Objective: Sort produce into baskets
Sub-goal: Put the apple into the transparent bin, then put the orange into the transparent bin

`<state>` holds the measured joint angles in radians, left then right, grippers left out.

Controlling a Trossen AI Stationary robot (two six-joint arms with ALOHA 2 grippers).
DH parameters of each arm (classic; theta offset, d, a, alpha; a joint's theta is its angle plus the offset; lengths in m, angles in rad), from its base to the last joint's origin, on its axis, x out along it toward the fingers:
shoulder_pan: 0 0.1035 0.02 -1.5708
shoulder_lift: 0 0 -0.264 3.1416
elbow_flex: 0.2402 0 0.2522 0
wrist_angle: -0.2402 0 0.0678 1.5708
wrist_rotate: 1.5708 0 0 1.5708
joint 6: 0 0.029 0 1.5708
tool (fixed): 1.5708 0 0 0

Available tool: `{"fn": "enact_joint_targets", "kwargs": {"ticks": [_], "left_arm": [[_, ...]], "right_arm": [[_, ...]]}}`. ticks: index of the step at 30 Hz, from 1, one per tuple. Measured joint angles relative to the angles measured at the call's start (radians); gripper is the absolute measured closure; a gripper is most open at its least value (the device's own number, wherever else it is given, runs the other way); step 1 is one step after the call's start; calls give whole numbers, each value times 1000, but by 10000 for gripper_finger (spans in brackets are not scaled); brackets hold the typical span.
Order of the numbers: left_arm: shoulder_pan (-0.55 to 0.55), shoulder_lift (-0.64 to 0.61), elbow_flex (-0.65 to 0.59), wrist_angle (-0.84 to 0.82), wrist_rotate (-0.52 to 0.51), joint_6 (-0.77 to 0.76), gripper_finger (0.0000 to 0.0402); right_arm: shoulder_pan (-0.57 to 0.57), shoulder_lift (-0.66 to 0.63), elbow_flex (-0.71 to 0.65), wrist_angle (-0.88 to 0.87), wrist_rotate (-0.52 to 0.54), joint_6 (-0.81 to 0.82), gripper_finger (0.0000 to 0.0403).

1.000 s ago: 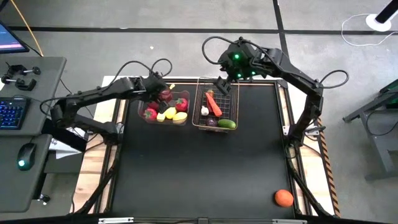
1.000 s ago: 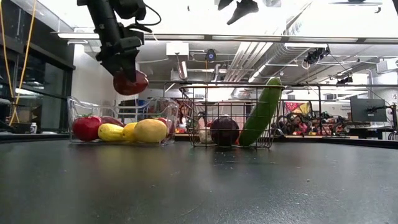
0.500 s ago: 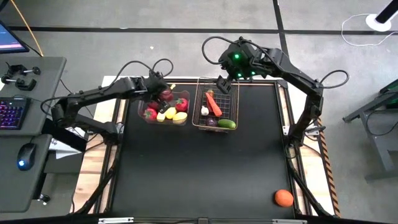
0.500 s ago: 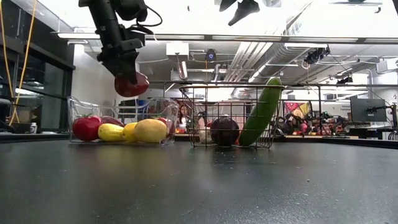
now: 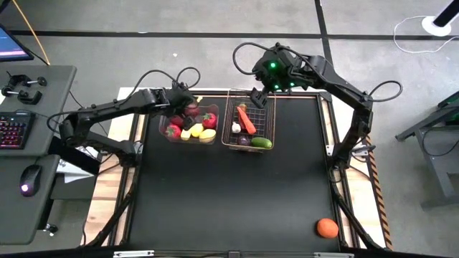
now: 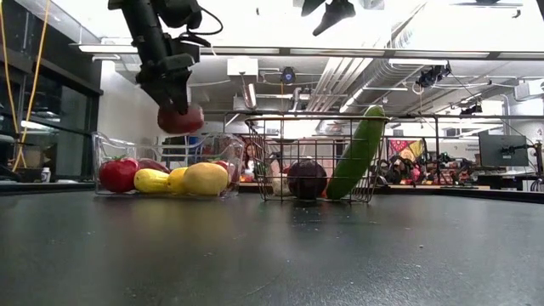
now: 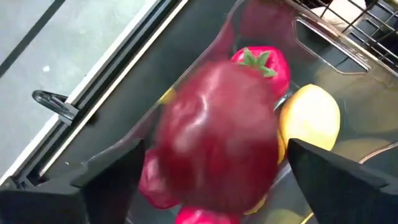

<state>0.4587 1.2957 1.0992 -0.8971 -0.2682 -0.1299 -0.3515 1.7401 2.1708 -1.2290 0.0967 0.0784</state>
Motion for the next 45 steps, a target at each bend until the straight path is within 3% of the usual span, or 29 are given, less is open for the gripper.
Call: {"fn": "enact_joint_targets", "kwargs": {"ticks": [7, 15, 21, 24, 29, 34, 38, 45], "left_arm": [[0, 0, 0, 8, -7, 4, 102], [0, 0, 1, 0, 5, 27, 116], [0, -12, 92, -3, 200, -25, 116], [-3, -42, 106, 155, 249, -34, 115], [-2, -82, 107, 408, 332, -79, 115], [-2, -85, 107, 549, 444, -110, 115], [-2, -73, 107, 617, 474, -144, 115], [-2, -72, 107, 606, 474, -163, 115]], "right_arm": [[0, 0, 0, -3, 1, -7, 70], [-2, 0, 0, -7, 5, -24, 70], [5, -28, 0, -265, 9, -7, 70], [25, -57, -33, -343, 10, 69, 70], [141, -237, -289, -301, 20, 234, 70], [319, -460, -681, -211, 60, 593, 70], [490, -584, -937, -131, -140, 864, 70], [823, -576, -1166, -9, -386, 1146, 70]]}}
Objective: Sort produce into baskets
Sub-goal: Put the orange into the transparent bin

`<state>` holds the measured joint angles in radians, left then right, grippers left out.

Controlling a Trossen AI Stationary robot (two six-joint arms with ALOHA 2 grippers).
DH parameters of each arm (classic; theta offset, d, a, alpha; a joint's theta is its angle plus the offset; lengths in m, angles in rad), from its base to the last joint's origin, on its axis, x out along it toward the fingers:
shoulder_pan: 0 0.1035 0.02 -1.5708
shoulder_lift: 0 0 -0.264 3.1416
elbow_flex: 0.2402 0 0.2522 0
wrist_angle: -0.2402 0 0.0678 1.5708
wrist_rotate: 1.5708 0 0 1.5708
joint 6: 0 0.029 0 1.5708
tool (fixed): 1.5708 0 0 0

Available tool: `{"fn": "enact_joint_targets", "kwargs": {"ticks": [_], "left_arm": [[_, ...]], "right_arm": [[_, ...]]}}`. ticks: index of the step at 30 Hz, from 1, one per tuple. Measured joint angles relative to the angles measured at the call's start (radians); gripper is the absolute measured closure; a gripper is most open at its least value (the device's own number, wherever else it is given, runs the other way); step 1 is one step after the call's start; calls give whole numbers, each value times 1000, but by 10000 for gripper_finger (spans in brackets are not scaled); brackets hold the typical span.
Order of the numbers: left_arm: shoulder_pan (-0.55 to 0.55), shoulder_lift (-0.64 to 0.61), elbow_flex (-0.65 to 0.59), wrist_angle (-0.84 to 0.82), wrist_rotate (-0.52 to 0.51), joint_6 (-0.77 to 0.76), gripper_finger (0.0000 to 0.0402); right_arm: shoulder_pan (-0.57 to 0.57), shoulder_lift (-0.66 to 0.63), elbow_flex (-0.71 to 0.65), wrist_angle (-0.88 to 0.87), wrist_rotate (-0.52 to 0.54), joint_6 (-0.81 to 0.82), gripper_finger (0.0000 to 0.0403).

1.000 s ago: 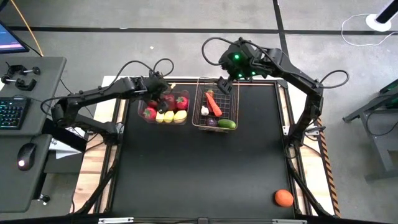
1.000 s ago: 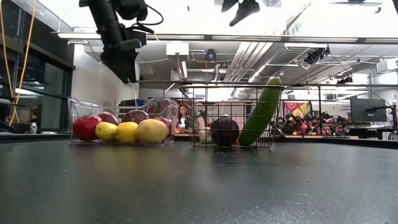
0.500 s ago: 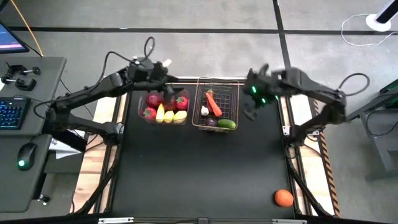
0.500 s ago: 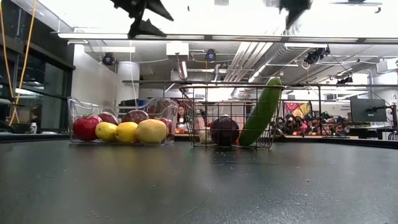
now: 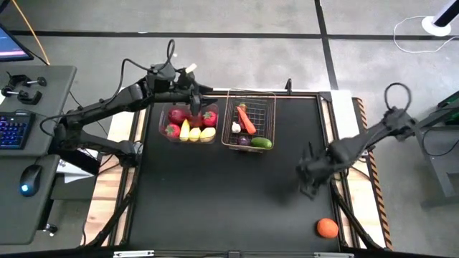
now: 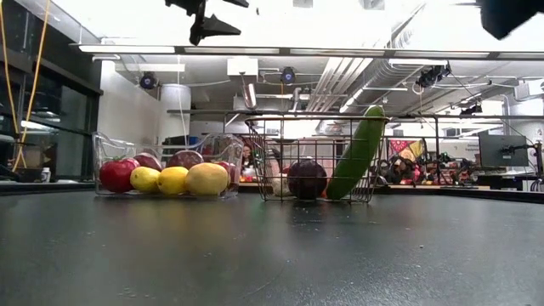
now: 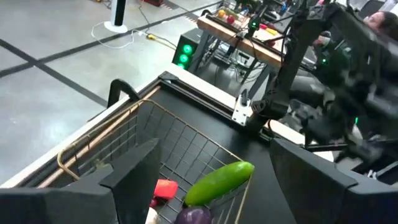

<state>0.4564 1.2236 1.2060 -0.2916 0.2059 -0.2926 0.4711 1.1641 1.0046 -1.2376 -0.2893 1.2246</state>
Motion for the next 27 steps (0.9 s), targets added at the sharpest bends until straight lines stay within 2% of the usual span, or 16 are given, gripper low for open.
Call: {"fn": "enact_joint_targets", "kwargs": {"ticks": [4, 6, 14, 27], "left_arm": [[0, 0, 0, 0, 3, -20, 115], [-1, 0, 0, 0, 3, -21, 115], [-1, 0, 0, 6, 2, -47, 114], [-1, 0, -1, 6, 2, -67, 114]], "right_arm": [[141, 68, -107, 184, -180, 138, 70], [204, 113, -136, 253, -238, 191, 70], [340, 282, -149, 474, -327, 301, 70], [426, 481, -143, 506, -430, 262, 70]]}}
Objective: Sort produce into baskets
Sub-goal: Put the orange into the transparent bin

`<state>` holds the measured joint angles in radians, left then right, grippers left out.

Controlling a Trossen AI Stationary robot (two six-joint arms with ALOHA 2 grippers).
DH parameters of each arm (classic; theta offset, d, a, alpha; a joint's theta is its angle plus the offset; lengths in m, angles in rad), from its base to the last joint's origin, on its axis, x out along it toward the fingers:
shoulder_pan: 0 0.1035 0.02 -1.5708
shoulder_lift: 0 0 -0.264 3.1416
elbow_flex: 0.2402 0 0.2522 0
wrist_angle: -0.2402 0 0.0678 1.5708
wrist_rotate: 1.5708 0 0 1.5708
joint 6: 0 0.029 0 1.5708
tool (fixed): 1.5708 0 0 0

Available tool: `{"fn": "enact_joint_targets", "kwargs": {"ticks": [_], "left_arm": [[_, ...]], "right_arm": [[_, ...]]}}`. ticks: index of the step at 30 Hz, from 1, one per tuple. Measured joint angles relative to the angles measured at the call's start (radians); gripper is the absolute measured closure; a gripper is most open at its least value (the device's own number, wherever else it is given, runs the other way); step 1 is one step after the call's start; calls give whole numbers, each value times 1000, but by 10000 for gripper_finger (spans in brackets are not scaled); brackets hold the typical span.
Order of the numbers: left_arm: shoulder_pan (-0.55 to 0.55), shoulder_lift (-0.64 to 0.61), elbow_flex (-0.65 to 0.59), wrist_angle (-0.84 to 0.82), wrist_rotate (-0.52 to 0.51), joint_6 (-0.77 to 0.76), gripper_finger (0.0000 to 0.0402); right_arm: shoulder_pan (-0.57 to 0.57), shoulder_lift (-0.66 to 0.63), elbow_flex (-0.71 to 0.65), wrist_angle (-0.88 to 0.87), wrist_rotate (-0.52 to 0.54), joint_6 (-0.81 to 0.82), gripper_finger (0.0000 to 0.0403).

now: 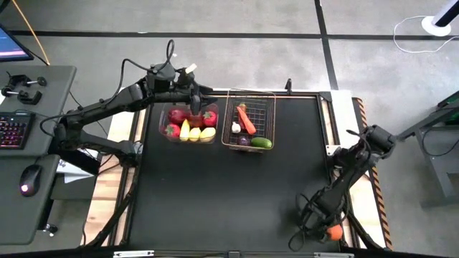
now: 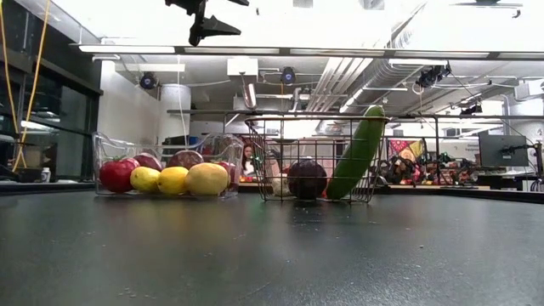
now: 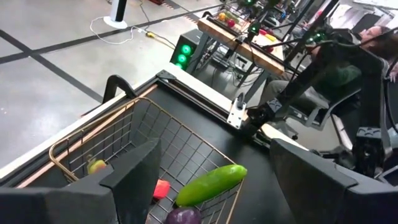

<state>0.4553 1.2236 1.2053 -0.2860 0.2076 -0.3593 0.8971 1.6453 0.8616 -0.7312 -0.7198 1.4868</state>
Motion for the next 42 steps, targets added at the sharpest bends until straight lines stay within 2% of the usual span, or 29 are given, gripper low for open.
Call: {"fn": "enact_joint_targets", "kwargs": {"ticks": [5, 12, 17, 20, 25, 28, 33, 38, 42], "left_arm": [[0, 0, 0, 17, -1, -6, 115], [1, -20, 0, 121, -1, -5, 114], [10, -65, 0, 175, -2, -5, 114], [12, -102, 0, 204, -2, -6, 114], [16, -176, 1, 327, -2, -32, 114], [16, -220, 2, 397, -3, -32, 114], [16, -273, 2, 456, -4, -31, 114], [16, -305, 2, 471, -6, -31, 114], [16, -306, 2, 462, -6, -32, 114]], "right_arm": [[0, 32, -1, 16, -28, -50, 70], [1, 34, -3, 20, -22, -95, 70], [0, 35, -17, 26, -32, -70, 71], [-1, 35, -18, 20, -39, -70, 86], [-16, 38, 51, -54, 8, -108, 137], [-47, 38, 156, -176, 145, -217, 143], [-143, 36, 402, -505, 380, -449, 144], [-310, 34, 642, -787, 826, -664, 144], [-495, 32, 774, -797, 1158, -819, 144]]}}
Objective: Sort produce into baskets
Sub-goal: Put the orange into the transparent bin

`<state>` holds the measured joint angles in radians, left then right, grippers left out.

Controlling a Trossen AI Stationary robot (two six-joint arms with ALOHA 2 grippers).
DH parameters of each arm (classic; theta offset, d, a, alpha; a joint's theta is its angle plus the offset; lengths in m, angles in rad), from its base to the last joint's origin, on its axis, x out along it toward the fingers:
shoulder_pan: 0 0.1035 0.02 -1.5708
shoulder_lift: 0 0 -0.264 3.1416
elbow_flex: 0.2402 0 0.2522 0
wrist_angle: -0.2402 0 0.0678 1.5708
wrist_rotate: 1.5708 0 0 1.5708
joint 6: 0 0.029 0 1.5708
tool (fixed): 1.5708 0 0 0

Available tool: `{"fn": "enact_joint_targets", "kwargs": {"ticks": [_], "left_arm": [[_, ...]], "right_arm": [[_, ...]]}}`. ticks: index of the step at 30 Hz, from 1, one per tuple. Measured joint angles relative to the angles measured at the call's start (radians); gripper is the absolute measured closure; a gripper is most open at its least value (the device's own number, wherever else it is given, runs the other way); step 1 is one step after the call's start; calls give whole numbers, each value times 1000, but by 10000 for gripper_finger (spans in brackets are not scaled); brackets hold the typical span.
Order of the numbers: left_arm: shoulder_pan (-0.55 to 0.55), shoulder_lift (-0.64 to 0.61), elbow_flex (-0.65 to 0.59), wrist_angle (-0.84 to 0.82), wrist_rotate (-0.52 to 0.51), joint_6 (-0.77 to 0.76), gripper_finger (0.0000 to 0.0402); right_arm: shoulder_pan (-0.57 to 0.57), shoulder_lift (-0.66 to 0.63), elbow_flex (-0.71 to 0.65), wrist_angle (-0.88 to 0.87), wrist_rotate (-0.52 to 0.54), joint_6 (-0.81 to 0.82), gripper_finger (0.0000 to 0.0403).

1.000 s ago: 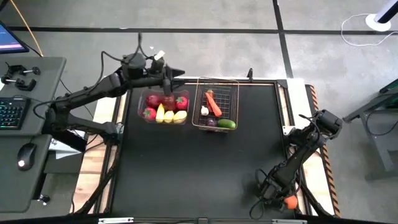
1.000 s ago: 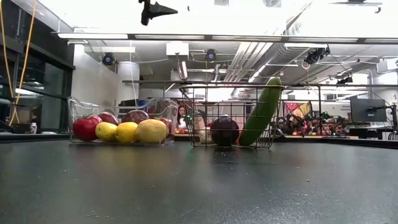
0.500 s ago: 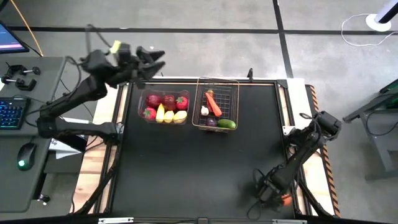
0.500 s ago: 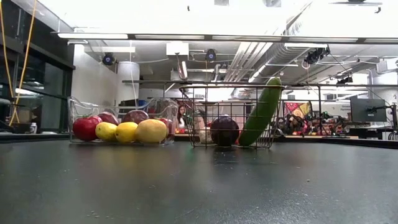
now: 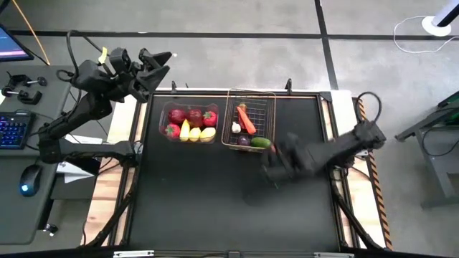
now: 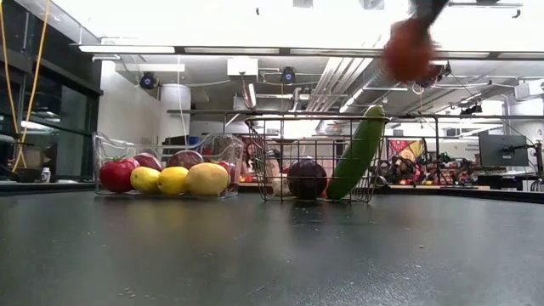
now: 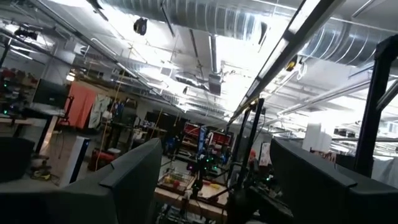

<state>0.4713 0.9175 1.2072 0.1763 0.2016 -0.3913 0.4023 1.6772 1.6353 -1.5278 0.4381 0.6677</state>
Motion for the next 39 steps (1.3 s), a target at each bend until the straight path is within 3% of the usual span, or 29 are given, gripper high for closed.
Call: {"fn": "enact_joint_targets", "kwargs": {"ticks": [2, 4, 7, 10, 14, 18, 22, 27, 31, 39], "left_arm": [[0, 0, 0, -9, 1, -1, 114], [0, -1, 0, -29, 7, -21, 114], [0, 0, 0, -69, 69, -44, 114], [-2, -2, 0, -99, 151, -45, 114], [-30, -15, 0, -175, 267, -22, 115], [-97, -51, -47, -250, 258, 26, 126], [-171, -120, -182, -167, 138, 17, 170], [-236, -217, -357, 16, 9, -23, 286], [-246, -280, -438, 94, -6, -28, 387], [-246, -361, -560, 132, -67, -71, 399]], "right_arm": [[-104, -1, 30, 123, 99, -97, 144], [-211, -1, 30, 331, 106, -203, 144], [-344, 6, -20, 740, -20, -360, 144], [-452, 49, -75, 1129, -193, -405, 143], [-553, 149, -82, 1398, -349, -369, 141], [-612, 259, -43, 1462, -464, -304, 140], [-630, 320, -19, 1461, -543, -262, 134], [-639, 326, -15, 1473, -566, -265, 113], [-645, 326, -15, 1487, -560, -248, 102], [-645, 326, -15, 1480, -531, -257, 99]]}}
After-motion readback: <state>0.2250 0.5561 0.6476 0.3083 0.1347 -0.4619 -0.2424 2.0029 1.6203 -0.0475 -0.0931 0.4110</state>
